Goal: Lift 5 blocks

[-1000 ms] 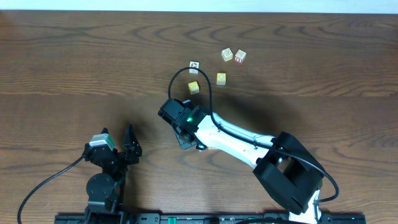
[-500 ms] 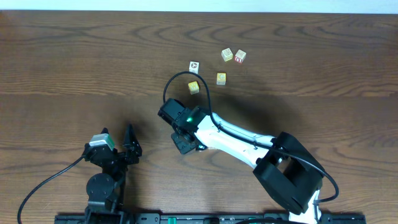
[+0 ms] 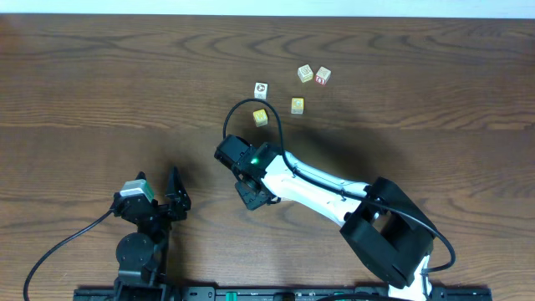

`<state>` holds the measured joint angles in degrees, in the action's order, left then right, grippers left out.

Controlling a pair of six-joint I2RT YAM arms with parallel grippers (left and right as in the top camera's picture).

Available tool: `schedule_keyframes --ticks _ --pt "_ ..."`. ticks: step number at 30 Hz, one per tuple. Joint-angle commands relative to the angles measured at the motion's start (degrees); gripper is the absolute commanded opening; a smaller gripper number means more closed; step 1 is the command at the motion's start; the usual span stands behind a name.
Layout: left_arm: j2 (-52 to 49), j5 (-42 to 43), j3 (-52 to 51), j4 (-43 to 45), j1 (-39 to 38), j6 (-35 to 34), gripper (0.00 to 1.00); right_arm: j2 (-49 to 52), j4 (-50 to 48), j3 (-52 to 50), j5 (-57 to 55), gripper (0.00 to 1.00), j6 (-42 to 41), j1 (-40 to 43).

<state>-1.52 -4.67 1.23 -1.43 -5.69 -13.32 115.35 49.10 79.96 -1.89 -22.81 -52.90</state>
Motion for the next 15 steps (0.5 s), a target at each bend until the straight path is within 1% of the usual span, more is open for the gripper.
schedule_keyframes --ticks 1,7,15 --pt "0.0 -0.9 -1.0 -2.4 0.0 0.1 0.72 0.1 0.0 -0.3 -2.8 0.01 -2.0 -0.4" --pt "0.0 -1.0 -1.0 -2.4 0.0 0.1 0.72 0.1 -1.1 -0.3 -2.8 0.01 -2.0 -0.4" --pt "0.0 -0.9 -1.0 -2.4 0.0 0.1 0.72 0.1 -1.9 -0.3 -4.3 0.01 -5.9 -0.4"
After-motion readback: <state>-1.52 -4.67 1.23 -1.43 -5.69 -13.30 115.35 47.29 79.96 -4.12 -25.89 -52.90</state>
